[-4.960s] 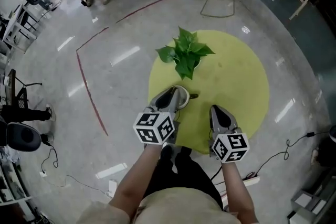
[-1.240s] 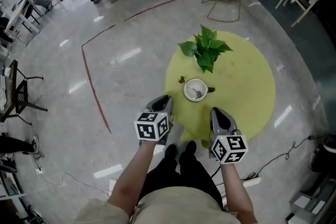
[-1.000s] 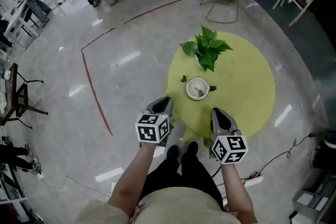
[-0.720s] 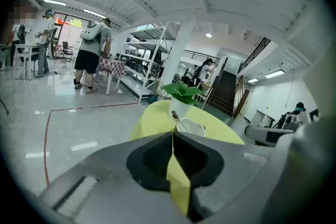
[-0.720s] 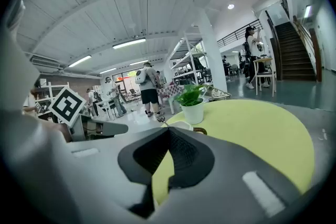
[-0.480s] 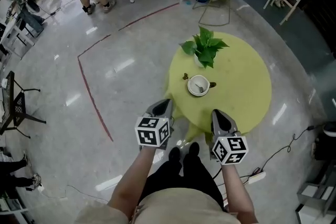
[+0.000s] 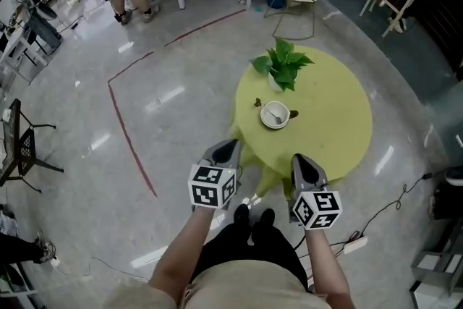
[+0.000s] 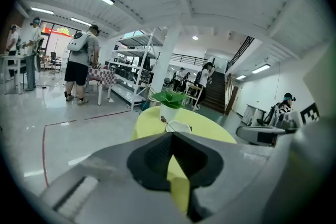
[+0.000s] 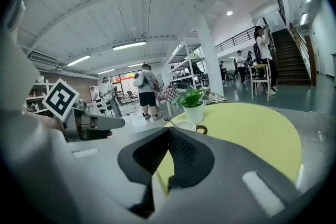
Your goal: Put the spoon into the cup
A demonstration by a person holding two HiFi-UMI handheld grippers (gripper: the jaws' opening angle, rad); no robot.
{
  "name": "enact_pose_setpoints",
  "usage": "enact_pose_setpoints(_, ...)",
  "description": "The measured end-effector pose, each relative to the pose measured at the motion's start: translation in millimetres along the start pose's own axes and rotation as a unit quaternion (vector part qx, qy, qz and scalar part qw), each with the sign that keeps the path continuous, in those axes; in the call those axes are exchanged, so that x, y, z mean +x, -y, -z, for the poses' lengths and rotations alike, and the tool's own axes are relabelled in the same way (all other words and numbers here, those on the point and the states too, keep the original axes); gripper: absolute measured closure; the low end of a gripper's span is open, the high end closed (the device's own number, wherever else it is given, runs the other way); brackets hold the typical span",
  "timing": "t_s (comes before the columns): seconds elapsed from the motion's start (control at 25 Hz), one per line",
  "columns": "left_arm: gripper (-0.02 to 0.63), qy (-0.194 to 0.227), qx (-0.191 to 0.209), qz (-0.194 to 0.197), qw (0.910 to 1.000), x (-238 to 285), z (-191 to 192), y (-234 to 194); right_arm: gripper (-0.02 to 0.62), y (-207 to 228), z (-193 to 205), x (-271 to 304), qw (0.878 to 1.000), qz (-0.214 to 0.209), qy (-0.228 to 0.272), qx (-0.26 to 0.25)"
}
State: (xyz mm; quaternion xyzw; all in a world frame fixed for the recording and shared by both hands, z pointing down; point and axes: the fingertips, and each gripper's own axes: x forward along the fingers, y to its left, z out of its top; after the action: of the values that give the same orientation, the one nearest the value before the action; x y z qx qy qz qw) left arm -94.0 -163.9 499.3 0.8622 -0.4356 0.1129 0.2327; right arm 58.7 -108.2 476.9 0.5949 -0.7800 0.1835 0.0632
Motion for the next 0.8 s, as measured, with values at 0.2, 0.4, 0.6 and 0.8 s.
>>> enact_pose_setpoints(0.2, 0.604, 0.004, 0.008, -0.001, 1.0, -11, 3, 6, 0.594, -6, 7, -7, 1.0, -0.008, 0.002, 0.003)
enact_pose_setpoints(0.4, 0.604, 0.007, 0.015, -0.008, 0.9998, -21, 8, 16, 0.594, -7, 9, -19, 1.0, -0.02, 0.009, 0.002)
enact_pose_setpoints(0.6, 0.604, 0.012, 0.017, -0.019, 0.9996, -39, 13, 35, 0.594, -8, 7, -40, 0.999, -0.032, 0.016, -0.001)
enact_pose_setpoints(0.8, 0.604, 0.019, 0.016, -0.033, 0.9992, -53, 22, 56, 0.595, -5, 9, -61, 0.998, -0.052, 0.025, 0.004)
